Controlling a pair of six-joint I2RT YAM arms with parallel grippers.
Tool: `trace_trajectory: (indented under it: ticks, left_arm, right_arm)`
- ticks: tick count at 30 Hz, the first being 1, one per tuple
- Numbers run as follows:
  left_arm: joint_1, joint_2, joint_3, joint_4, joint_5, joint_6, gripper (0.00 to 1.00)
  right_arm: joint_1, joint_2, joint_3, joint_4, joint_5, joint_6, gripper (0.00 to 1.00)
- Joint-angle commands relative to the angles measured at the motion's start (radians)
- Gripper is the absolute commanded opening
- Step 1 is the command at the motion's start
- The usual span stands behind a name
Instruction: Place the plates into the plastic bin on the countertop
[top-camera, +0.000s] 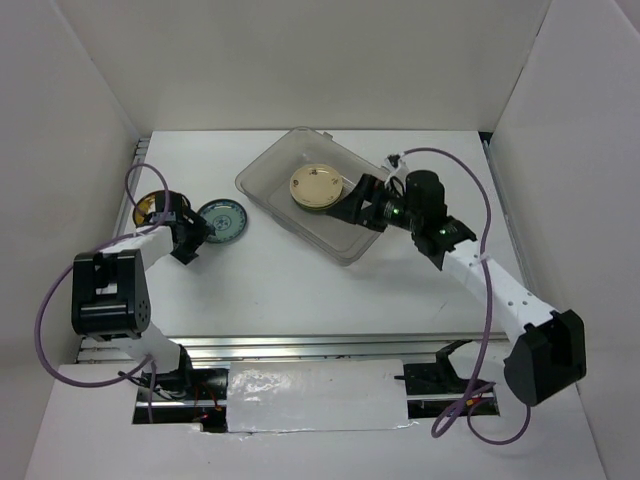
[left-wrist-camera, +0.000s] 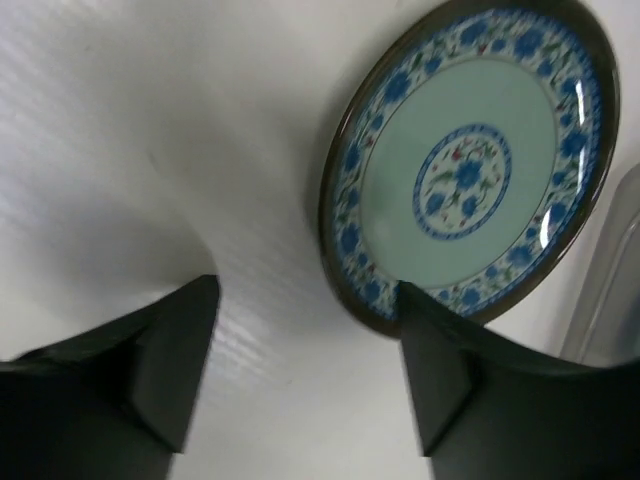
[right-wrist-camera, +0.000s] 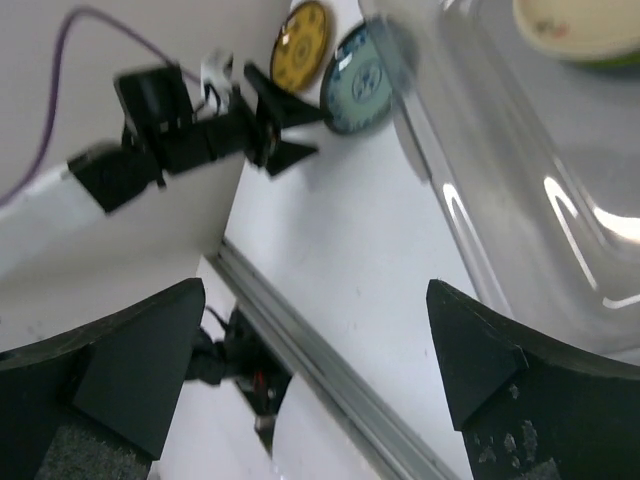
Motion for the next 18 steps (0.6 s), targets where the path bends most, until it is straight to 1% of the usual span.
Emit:
trace_trajectory:
  ticks: [1, 3, 4, 9, 11, 12, 15, 16, 17, 18]
  left_arm:
    - [0.000, 0.068, 0.050, 0.045, -0.032, -0.042, 0.78]
    - [0.000, 0.094, 0.053, 0.040, -0.049, -0.054, 0.75]
    - [0.000, 0.102, 0.053, 0.041, -0.052, -0.062, 0.68]
    - [0.000, 0.153, 0.053, 0.060, -0.066, -0.071, 0.62]
    - [0.000, 0.168, 0.053, 0.074, -0.066, -0.070, 0.57]
    - [0.000, 0.173, 0.053, 0.075, -0.067, -0.071, 0.44]
    - [-0.001, 0.180, 0.051, 0.087, -0.066, -0.073, 0.30]
    - [-0.003, 0.185, 0.053, 0.081, -0.067, -0.071, 0.19]
    - [-0.003, 0.177, 0.059, 0.065, -0.073, -0.073, 0.11]
    - [-0.003, 0.164, 0.057, 0.031, -0.082, -0.074, 0.00]
  right_arm:
    - [0.021, -0.080, -0.095, 0.105, -0.058, 0.010, 1.00]
    - [0.021, -0.143, -0.149, 0.111, -0.044, 0.019, 1.00]
    - [0.021, -0.164, -0.164, 0.114, -0.041, 0.024, 1.00]
    - [0.025, -0.275, -0.220, 0.077, -0.001, 0.017, 1.00]
    - [0.022, -0.313, -0.233, 0.077, -0.003, 0.019, 1.00]
    - [0.021, -0.324, -0.235, 0.077, -0.003, 0.019, 1.00]
    - [0.021, -0.376, -0.244, 0.040, -0.003, 0.022, 1.00]
    - [0.021, -0.404, -0.244, 0.032, -0.003, 0.022, 1.00]
    - [0.019, -0.421, -0.244, 0.016, 0.000, 0.021, 1.00]
    - [0.021, -0.433, -0.246, 0.009, 0.005, 0.019, 1.00]
